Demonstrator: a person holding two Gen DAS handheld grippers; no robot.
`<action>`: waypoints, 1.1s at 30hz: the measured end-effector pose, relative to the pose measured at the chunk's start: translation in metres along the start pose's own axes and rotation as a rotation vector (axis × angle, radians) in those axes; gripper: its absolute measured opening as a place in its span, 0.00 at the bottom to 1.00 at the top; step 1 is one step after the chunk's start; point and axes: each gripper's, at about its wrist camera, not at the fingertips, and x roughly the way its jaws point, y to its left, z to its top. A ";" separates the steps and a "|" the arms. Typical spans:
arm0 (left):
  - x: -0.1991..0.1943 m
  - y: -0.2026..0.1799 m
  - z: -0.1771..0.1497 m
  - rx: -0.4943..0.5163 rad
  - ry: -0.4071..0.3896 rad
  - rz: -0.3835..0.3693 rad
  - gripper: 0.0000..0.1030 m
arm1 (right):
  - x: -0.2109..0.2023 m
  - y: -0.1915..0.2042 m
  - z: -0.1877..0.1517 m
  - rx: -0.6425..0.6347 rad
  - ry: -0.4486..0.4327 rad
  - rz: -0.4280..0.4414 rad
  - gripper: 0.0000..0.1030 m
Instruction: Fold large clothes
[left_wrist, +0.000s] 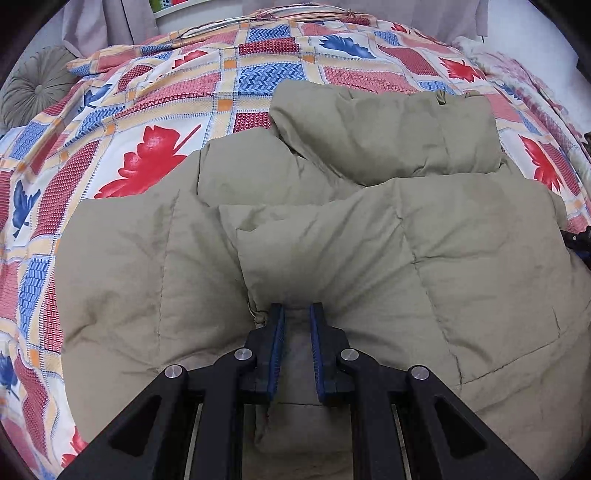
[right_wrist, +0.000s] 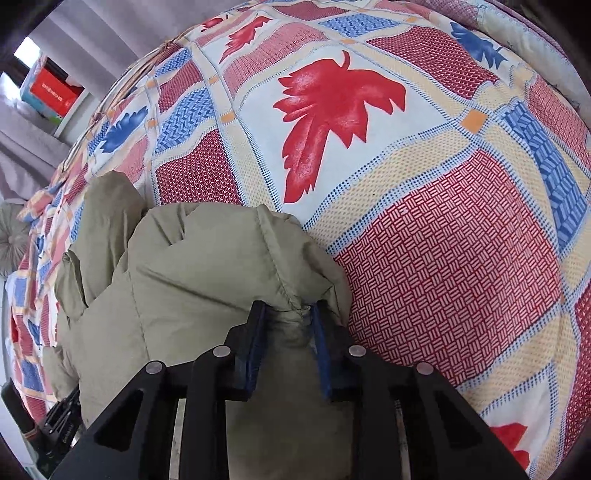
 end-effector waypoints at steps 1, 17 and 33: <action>0.000 -0.001 0.000 0.010 -0.001 0.007 0.16 | -0.004 0.002 0.001 -0.016 0.002 -0.024 0.27; -0.001 0.003 0.002 0.018 0.006 -0.007 0.16 | -0.038 -0.002 -0.065 -0.176 -0.028 -0.146 0.28; -0.082 0.031 -0.047 -0.030 0.092 -0.009 0.16 | -0.109 0.009 -0.115 -0.050 0.022 -0.016 0.41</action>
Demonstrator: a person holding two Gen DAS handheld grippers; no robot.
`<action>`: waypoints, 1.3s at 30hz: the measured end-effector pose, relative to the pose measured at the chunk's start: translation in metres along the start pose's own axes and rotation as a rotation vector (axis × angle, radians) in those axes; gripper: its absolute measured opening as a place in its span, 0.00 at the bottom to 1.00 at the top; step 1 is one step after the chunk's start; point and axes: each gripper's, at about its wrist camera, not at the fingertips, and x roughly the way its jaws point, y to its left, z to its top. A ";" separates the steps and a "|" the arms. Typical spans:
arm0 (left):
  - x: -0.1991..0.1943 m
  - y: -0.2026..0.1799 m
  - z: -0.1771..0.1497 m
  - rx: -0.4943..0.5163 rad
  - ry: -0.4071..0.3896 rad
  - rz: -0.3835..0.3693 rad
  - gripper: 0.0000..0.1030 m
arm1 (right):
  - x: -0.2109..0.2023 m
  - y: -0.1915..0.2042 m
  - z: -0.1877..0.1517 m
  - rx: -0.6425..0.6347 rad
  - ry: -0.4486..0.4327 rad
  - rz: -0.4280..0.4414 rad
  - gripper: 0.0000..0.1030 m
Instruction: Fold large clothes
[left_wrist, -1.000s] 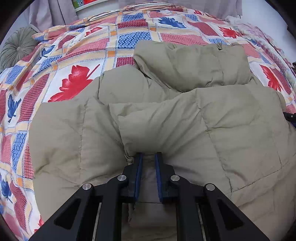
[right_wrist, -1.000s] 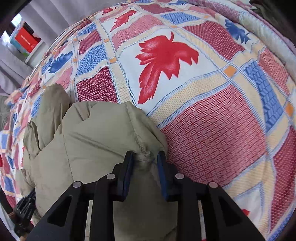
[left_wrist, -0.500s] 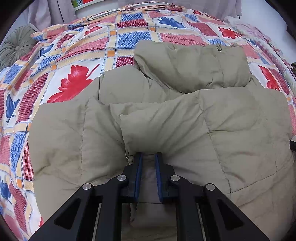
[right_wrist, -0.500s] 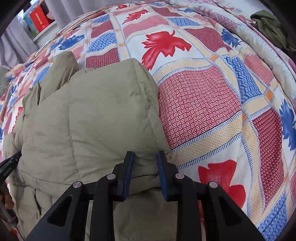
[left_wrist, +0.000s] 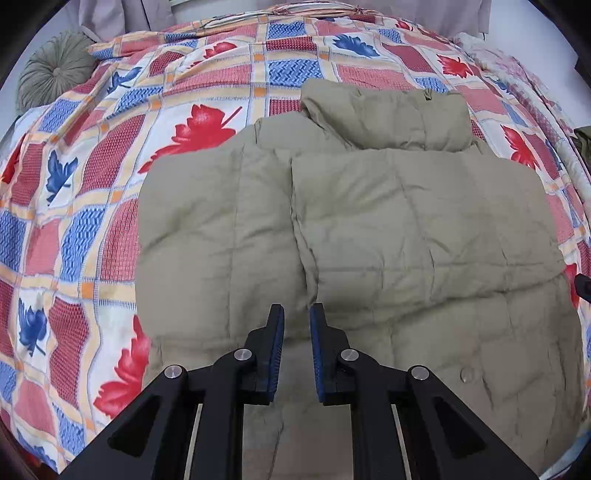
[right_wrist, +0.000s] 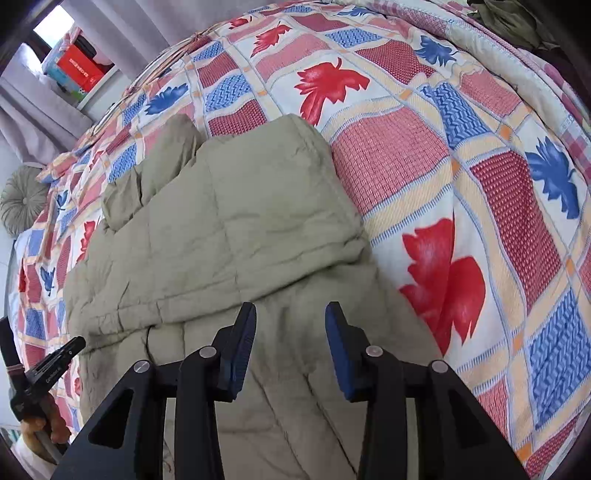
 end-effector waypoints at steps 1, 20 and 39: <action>-0.003 0.001 -0.006 -0.001 0.012 -0.001 0.16 | -0.002 0.002 -0.007 -0.009 0.010 -0.004 0.41; -0.068 0.017 -0.085 -0.012 0.130 -0.012 0.16 | -0.050 0.020 -0.080 0.026 0.146 0.013 0.49; -0.122 0.018 -0.112 -0.018 0.146 -0.016 0.99 | -0.106 0.032 -0.107 0.030 0.173 0.104 0.82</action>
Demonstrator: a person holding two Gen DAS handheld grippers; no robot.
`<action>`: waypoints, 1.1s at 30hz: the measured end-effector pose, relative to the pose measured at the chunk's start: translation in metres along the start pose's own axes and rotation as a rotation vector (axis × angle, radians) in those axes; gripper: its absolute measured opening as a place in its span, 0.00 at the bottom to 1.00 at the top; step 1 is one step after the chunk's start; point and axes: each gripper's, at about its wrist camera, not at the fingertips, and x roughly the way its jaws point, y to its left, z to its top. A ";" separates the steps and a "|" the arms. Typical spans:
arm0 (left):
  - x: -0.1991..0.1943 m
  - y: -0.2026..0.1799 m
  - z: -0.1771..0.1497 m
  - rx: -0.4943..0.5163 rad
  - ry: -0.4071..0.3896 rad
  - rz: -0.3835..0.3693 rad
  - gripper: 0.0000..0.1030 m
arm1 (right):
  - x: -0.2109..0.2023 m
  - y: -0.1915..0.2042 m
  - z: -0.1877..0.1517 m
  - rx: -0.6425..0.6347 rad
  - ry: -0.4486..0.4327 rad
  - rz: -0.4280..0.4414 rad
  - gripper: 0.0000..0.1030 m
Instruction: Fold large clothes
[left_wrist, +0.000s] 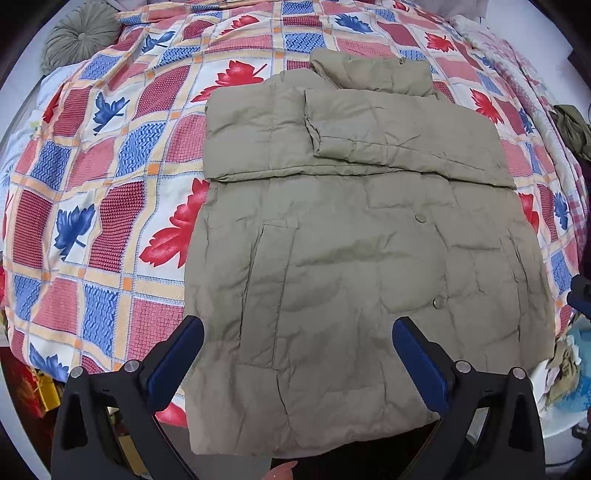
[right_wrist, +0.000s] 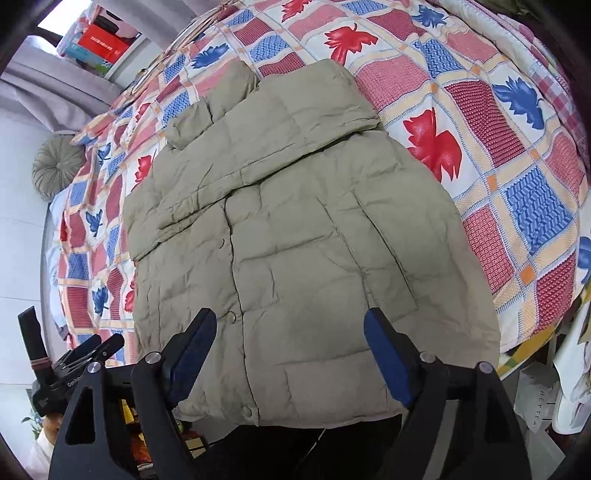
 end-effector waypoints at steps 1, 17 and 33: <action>0.000 0.000 -0.001 0.001 0.005 -0.001 0.99 | 0.000 -0.001 -0.002 0.010 0.004 0.005 0.82; 0.008 0.007 -0.026 -0.009 0.077 0.012 0.99 | 0.011 -0.012 -0.020 0.122 0.056 0.093 0.84; 0.028 0.019 -0.049 -0.090 0.159 -0.112 0.99 | 0.017 -0.044 -0.036 0.268 0.056 0.195 0.84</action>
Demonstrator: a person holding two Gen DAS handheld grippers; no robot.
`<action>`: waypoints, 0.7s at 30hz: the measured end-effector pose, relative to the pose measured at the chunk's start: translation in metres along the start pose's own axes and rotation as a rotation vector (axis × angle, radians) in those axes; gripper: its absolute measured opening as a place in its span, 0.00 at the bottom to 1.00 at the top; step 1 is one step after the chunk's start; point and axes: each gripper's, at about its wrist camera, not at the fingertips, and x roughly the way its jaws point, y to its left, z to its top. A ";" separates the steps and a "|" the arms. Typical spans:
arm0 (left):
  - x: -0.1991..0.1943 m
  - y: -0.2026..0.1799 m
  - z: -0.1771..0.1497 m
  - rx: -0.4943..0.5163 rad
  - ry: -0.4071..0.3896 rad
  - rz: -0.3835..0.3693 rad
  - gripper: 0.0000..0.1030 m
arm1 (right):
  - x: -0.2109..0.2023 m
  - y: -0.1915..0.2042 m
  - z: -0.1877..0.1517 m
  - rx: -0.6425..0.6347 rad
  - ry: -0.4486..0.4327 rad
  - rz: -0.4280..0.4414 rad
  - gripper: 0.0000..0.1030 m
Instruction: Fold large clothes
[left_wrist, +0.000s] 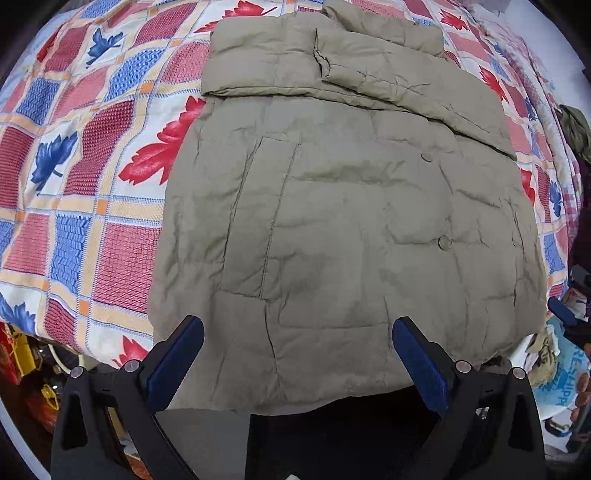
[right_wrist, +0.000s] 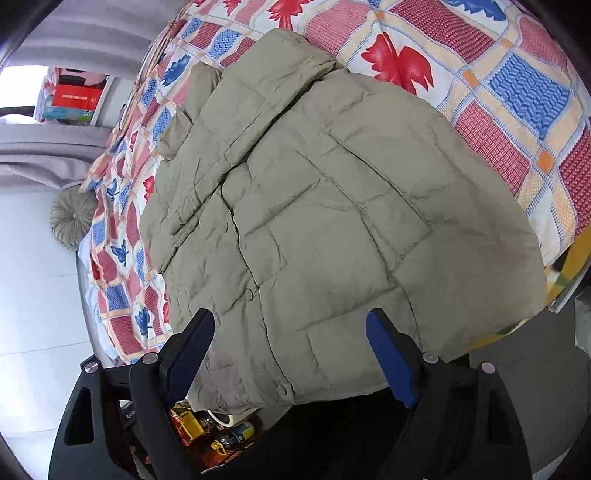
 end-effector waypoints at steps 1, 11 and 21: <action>0.002 0.004 -0.002 -0.016 0.006 -0.019 0.99 | 0.000 -0.004 0.000 0.014 0.008 0.010 0.84; 0.025 0.056 -0.035 -0.227 0.094 -0.327 0.99 | 0.011 -0.078 -0.014 0.249 0.114 0.083 0.84; 0.075 0.082 -0.083 -0.364 0.259 -0.502 0.99 | 0.053 -0.128 -0.035 0.381 0.215 0.098 0.84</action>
